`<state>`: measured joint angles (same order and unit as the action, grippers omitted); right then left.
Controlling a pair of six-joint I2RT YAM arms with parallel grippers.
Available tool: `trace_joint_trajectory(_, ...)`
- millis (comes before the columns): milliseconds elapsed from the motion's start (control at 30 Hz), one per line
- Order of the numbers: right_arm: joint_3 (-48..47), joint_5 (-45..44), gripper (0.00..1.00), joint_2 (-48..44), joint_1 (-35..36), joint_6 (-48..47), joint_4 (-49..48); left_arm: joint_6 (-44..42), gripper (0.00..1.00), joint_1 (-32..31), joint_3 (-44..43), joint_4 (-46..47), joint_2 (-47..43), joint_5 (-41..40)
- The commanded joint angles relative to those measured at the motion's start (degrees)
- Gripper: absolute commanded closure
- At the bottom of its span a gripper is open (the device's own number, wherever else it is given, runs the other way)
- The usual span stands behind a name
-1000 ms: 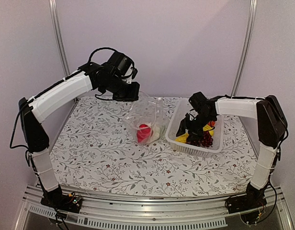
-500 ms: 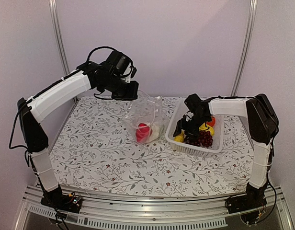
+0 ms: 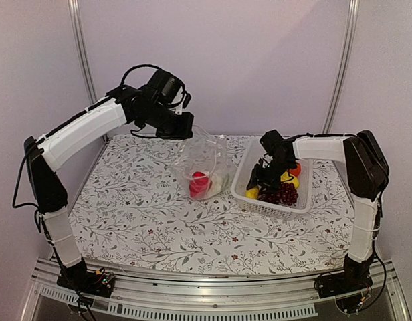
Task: Place the food in the zip-top bag and seal the zipper
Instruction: Pick up the fake fruit from the bin, then place the fake fruit in the zipper food storage bag.
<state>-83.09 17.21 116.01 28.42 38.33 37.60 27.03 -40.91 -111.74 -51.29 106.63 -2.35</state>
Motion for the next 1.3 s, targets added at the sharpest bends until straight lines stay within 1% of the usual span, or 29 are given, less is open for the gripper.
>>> trace_joint_trajectory(0, -1.3, -2.78, 0.53, -1.33, -0.89, -0.69, 0.36, -0.22, 1.0, 0.71, -2.17, 0.87, 0.95, 0.74)
trace_joint_trajectory(500, -3.92, -2.27, 0.56, -6.96, -0.89, -2.39, 1.59, 0.49, 1.0, 0.74, -4.53, 1.69, 3.87, 1.91)
trace_joint_trajectory(667, -4.65, -2.85, 0.57, -11.58, -0.91, -4.89, 1.6, 0.69, 1.0, 0.78, -4.56, 2.18, 4.54, 1.91)
trace_joint_trajectory(867, -6.7, -4.1, 0.59, -18.02, -0.86, -8.2, 1.57, 1.69, 1.0, 0.91, -6.26, 3.01, 6.11, 3.81)
trace_joint_trajectory(1000, -7.04, -3.07, 0.59, -22.75, -0.9, -9.64, -0.44, 2.68, 1.0, 0.92, -7.18, 3.52, 7.22, 5.19)
trace_joint_trajectory(1167, -7.48, -0.65, 0.63, -26.88, -0.58, -9.07, -4.25, 3.56, 1.0, 1.08, -7.11, 3.73, 8.01, 6.4)
trace_joint_trajectory(1267, -8.95, 0.3, 0.65, -27.87, 0.34, -10.26, -5.66, 3.69, 1.0, 1.07, -6.89, 4.24, 7.92, 7.36)
